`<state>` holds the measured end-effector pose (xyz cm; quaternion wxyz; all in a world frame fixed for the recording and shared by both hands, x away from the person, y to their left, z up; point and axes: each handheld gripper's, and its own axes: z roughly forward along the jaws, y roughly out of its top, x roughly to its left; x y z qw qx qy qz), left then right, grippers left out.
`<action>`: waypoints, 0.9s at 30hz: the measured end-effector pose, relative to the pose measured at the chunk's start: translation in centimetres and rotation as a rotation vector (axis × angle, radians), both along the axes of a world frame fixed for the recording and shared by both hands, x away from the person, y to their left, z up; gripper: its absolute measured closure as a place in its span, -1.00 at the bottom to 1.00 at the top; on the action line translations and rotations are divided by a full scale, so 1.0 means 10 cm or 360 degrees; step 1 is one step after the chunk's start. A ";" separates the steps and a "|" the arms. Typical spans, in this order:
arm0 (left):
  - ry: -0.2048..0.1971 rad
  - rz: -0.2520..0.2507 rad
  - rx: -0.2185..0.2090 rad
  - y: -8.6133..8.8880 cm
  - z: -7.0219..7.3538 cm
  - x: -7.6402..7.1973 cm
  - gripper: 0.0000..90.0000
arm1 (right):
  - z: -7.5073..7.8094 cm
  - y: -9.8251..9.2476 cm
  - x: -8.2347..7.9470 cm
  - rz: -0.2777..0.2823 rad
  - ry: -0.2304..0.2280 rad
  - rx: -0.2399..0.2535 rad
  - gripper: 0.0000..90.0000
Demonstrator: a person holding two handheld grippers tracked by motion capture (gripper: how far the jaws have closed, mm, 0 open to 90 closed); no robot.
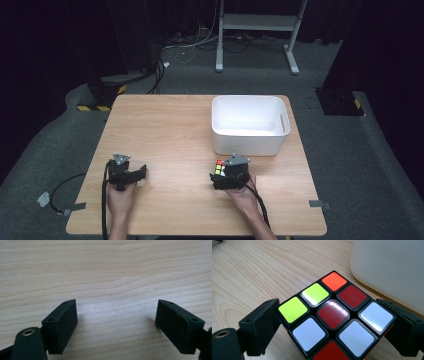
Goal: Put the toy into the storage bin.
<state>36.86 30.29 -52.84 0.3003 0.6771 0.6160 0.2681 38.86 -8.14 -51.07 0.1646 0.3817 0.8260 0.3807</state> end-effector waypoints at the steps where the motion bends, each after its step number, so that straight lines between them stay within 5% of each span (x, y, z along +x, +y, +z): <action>1: 0.0004 -0.0003 0.0005 0.00 0.00 0.00 -0.60 | -0.01 0.01 0.00 -0.0007 0.0010 -0.0003 -0.81; 27: 0.0004 -0.0004 0.0010 0.00 0.00 0.00 -0.60 | -0.06 -0.05 0.02 -0.0049 0.0045 0.0024 -0.70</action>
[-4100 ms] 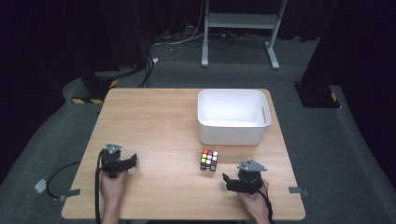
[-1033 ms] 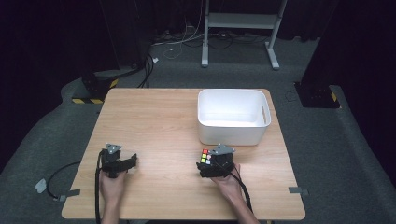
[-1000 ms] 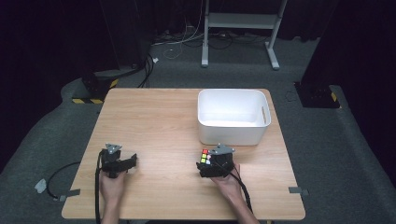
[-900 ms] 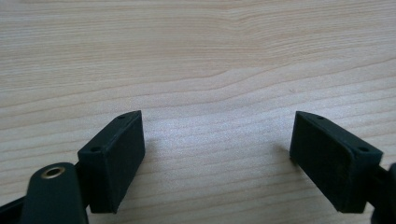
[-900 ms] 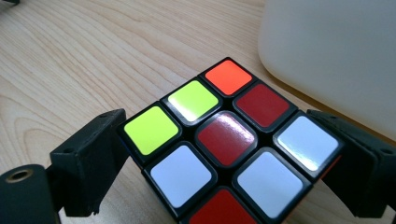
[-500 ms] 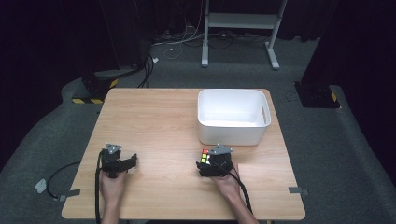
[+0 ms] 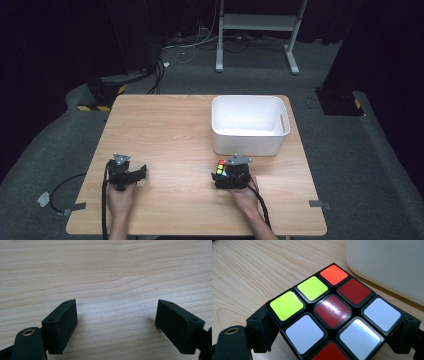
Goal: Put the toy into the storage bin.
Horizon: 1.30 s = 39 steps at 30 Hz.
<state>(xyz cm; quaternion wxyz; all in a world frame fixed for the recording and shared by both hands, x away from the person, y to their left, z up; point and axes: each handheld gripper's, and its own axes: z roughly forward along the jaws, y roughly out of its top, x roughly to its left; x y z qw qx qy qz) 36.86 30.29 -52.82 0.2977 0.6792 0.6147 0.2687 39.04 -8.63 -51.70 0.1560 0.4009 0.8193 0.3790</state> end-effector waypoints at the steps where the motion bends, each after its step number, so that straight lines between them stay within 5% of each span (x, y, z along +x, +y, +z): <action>1: 0.0000 0.0000 -0.0001 0.00 0.00 0.00 -0.60 | 0.00 -0.01 0.00 0.0004 -0.0004 -0.0002 -0.70; 39: -0.0004 0.0003 -0.0010 0.00 0.00 0.00 -0.60 | 0.27 -0.08 -0.13 0.0147 -0.0024 -0.0034 -0.69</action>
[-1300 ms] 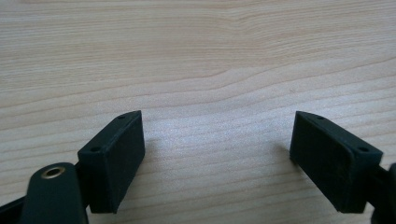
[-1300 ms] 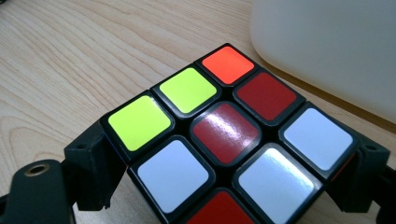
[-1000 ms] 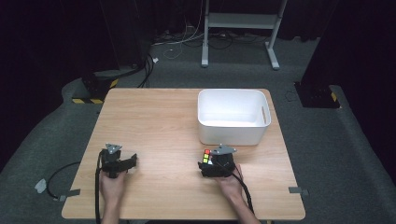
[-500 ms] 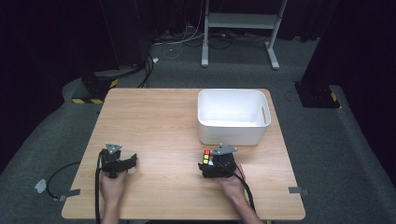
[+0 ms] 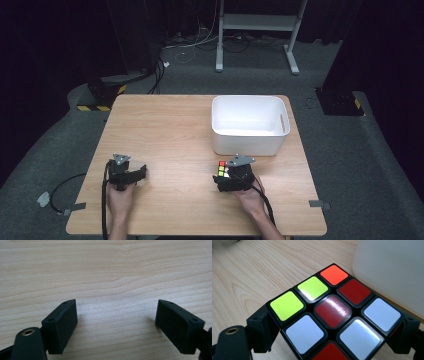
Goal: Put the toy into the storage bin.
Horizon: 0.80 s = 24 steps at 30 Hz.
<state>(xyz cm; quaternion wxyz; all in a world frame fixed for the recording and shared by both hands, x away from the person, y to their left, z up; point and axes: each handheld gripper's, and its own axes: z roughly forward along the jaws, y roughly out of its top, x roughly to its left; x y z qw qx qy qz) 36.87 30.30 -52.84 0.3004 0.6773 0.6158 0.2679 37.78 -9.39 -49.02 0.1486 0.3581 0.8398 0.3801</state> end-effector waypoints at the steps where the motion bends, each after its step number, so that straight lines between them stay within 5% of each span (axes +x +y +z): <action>1: 0.0000 0.0000 0.0000 0.00 0.00 0.00 -0.60 | 0.01 0.00 0.00 0.0003 -0.0005 0.0000 -0.69; 24: 0.0003 -0.0004 0.0005 0.00 0.00 0.00 -0.60 | 0.26 -0.13 -0.07 0.0099 0.0011 -0.0013 -0.69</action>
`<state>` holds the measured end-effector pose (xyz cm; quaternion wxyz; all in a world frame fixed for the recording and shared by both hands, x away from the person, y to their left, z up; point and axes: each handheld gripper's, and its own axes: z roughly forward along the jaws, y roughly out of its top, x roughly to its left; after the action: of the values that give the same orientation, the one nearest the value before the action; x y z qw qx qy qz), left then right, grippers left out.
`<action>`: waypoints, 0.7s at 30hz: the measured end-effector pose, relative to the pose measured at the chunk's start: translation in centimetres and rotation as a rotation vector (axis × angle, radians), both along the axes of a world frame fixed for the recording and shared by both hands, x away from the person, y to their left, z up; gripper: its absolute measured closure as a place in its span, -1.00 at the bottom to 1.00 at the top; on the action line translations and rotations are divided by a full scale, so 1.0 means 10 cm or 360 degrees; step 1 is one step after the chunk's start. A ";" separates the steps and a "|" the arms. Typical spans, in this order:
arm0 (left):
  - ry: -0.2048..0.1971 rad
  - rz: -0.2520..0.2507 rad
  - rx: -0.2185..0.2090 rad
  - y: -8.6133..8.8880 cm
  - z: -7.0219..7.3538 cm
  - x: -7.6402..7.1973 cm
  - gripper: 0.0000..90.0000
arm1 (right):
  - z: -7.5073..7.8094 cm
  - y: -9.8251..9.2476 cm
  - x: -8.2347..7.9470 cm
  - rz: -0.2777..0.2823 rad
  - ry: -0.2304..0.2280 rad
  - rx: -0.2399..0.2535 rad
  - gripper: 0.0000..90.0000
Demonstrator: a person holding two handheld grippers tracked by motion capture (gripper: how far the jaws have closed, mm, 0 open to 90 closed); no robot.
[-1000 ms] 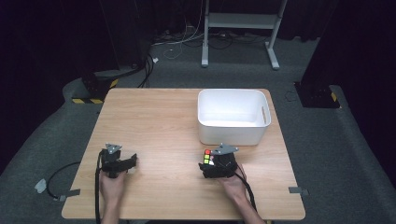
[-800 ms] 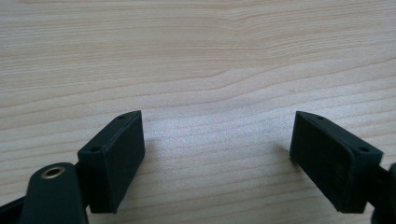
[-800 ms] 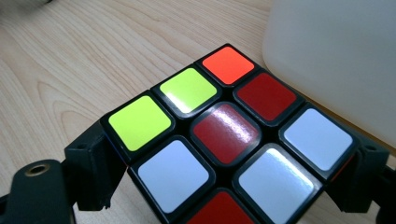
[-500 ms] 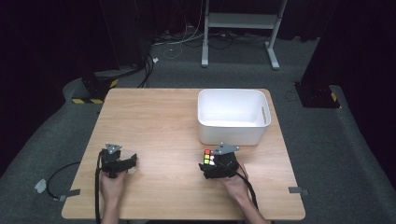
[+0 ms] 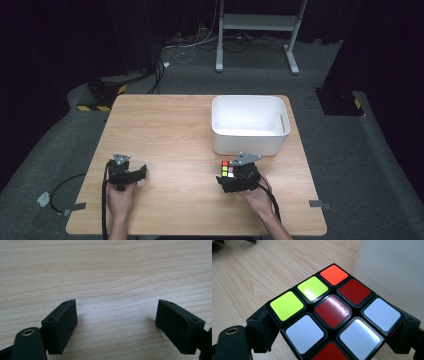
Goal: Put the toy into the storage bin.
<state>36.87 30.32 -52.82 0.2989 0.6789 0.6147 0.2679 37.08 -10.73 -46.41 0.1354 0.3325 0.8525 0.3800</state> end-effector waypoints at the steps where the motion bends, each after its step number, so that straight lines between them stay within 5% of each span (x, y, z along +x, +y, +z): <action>1: 0.0000 0.0000 0.0001 0.00 0.00 0.00 -0.60 | 0.01 -0.01 0.00 0.0000 -0.0004 -0.0004 -0.69; 21: 0.0001 0.0000 0.0003 0.00 0.00 0.00 -0.60 | 0.24 -0.07 -0.02 0.0091 0.0010 -0.0045 -0.69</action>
<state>36.87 30.30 -52.82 0.2983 0.6793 0.6145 0.2682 36.87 -11.47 -43.98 0.1266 0.3073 0.8673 0.3705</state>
